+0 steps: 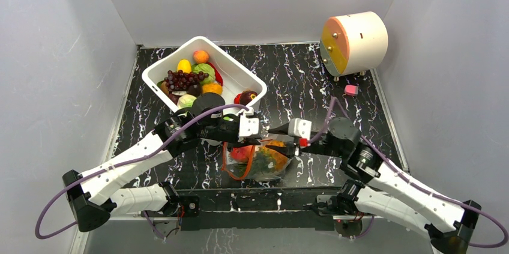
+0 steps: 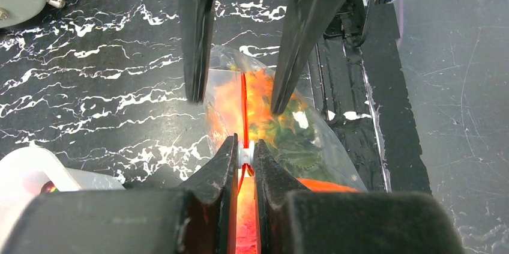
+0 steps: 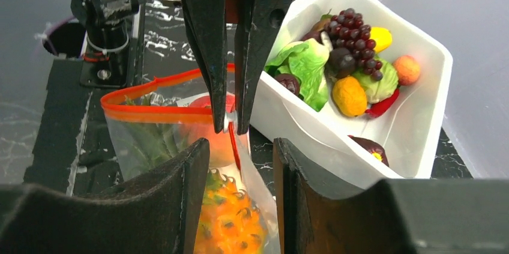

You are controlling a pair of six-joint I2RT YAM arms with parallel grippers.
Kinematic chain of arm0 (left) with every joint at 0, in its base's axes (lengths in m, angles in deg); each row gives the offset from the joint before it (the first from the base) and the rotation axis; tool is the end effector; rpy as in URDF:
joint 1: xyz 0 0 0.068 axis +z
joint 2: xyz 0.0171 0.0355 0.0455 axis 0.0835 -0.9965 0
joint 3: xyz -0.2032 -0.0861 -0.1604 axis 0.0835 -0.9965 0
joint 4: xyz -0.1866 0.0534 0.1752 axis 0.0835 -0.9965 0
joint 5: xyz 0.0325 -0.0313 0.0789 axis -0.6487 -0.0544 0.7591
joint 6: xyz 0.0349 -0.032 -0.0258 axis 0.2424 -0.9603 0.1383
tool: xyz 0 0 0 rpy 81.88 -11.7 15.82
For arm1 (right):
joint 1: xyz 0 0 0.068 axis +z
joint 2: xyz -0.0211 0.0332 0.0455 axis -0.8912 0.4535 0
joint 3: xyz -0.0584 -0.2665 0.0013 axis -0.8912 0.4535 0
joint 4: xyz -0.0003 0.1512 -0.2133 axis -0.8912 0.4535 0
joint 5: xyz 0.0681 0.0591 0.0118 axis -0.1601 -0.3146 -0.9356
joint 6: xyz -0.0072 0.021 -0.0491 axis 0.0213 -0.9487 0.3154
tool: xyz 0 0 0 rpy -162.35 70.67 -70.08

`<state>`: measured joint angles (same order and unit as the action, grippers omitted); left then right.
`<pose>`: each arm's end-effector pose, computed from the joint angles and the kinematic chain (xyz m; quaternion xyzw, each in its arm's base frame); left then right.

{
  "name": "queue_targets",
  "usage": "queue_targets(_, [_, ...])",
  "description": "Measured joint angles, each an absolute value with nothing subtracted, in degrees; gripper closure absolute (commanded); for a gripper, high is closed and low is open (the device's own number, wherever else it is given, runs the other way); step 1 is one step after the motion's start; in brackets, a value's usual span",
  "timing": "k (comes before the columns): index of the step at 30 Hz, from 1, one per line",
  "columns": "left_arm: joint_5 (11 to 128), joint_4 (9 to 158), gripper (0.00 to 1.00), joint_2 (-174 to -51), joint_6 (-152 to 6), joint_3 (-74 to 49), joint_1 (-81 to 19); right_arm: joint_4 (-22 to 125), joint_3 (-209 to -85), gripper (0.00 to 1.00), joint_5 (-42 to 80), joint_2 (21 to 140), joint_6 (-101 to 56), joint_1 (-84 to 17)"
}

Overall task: Place the food in the zip-top bag and seal the zipper
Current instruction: Zip the zipper food storage bag at the center of the board.

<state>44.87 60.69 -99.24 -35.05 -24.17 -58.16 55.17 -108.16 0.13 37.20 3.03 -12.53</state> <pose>0.1264 -0.2024 0.3622 0.6332 0.5070 -0.3514 0.4674 0.0905 0.1347 0.3229 -0.5351 0.5018 0.3430 0.5868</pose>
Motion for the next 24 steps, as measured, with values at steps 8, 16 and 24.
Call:
queue_targets(8, [44.2, 61.6, 1.00, -99.3, -34.7, -24.4, -58.2, 56.6, -110.7, 0.77, -2.2, 44.1, 8.0, -12.5])
queue_targets(16, [44.1, 62.0, 1.00, -99.7, -34.3, -24.4, -58.0, 56.3, -110.5, 1.00, -2.4, 43.8, 8.5, -12.6])
queue_targets(24, [44.3, 62.4, 1.00, -99.7, -34.1, -24.4, -57.9, 55.2, -109.1, 1.00, -1.6, 42.2, 8.0, -12.6])
